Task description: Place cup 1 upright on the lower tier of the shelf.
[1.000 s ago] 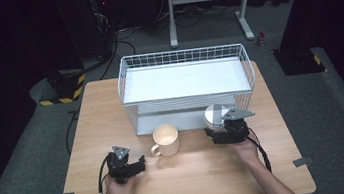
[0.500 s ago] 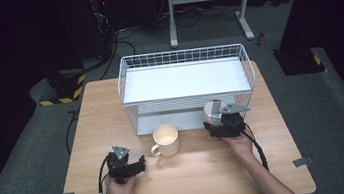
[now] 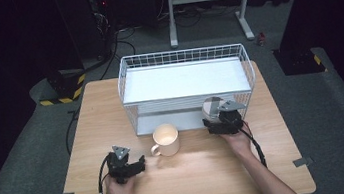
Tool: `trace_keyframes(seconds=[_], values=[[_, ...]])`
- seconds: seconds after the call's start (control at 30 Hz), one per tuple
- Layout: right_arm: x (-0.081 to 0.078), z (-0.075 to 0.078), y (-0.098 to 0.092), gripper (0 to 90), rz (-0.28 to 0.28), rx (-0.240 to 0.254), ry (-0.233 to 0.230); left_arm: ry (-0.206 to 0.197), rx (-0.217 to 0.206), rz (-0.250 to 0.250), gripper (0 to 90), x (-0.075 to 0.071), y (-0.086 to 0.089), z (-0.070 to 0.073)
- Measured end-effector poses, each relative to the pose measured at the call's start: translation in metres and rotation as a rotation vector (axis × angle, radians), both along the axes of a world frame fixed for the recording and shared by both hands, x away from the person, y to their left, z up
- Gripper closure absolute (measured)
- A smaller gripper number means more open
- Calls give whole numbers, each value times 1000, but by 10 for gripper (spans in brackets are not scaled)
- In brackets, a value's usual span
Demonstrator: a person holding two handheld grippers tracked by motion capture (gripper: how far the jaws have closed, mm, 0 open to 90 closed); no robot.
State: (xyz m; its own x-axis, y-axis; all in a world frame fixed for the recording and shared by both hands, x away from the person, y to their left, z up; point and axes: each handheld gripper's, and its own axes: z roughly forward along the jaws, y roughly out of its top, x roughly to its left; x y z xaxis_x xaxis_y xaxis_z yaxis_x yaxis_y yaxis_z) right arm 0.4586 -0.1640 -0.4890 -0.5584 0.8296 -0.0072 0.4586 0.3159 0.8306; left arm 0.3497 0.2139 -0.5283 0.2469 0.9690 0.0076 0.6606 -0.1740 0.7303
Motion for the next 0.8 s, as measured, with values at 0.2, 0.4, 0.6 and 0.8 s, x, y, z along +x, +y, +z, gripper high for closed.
trace_keyframes(seconds=[0.2,0.4,0.6,0.8], values=[[4,-2,-2,187,-14,10,-10,-2,0,1,164,0,0,0],[7,-3,-5,187,-23,15,-24,-1,0,1,164,0,0,0],[7,-3,-6,184,-29,17,-21,-2,1,0,164,0,0,0],[6,-4,-6,166,-35,18,1,-2,1,0,164,0,0,0]])
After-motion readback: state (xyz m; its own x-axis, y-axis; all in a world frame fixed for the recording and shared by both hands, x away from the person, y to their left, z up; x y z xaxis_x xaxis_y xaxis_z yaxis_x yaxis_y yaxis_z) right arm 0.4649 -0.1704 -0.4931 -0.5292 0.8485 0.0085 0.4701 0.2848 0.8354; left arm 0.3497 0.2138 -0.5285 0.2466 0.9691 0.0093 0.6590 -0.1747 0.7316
